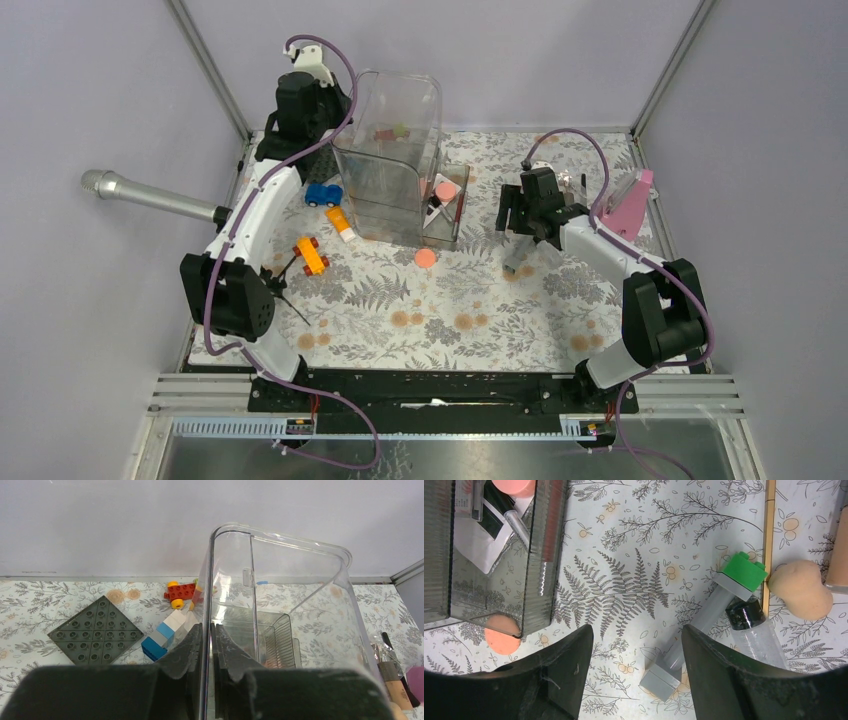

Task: Organize the makeup
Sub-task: Close the drawer in the storage box.

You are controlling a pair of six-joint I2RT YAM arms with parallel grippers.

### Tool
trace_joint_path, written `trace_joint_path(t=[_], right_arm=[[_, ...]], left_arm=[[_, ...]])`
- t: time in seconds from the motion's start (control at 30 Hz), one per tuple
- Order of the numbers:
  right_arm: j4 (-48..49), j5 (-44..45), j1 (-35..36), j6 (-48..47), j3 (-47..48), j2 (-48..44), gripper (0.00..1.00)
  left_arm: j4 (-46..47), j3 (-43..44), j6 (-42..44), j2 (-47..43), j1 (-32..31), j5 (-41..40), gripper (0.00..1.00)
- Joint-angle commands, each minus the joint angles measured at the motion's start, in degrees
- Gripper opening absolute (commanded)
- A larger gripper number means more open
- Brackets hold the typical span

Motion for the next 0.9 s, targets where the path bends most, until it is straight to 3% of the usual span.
trace_joint_path(t=[0.0, 0.07, 0.2, 0.27, 0.43, 0.63, 0.8, 0.87], right_arm=[[2.2, -2.0, 0.1, -0.9, -0.6, -2.1, 0.72], [2.2, -4.4, 0.0, -1.3, -1.0, -2.2, 0.71], [5.0, -18.2, 0.2, -3.1, -3.0, -2.4, 0.66], [7.9, -18.9, 1.4, -0.6, -4.8, -3.2, 0.66], [14.5, -16.4, 7.8, 5.5, -7.7, -3.2, 0.63], [22.2, -14.5, 10.1, 15.3, -10.2, -0.8, 0.61], [20.4, -2.3, 10.3, 19.6, -10.6, -1.7, 0.62], [14.8, 5.0, 10.3, 20.9, -8.7, -1.6, 0.62]], left_arm=[[-6.6, -3.4, 0.6, -0.5, -1.4, 1.4, 0.1], [-6.5, -3.7, 0.6, -0.5, -1.4, 1.4, 0.1], [-6.5, -3.7, 0.6, -0.3, -1.4, 1.5, 0.1], [-6.5, -3.9, 0.6, -0.4, -1.4, 1.5, 0.1], [-6.4, -4.0, 0.7, -0.6, -1.4, 1.5, 0.1], [-6.4, -4.0, 0.7, -0.8, -1.4, 1.3, 0.1], [-6.4, -4.0, 0.7, -0.9, -1.4, 1.4, 0.1], [-6.4, -4.0, 0.6, -0.9, -1.4, 1.6, 0.1]])
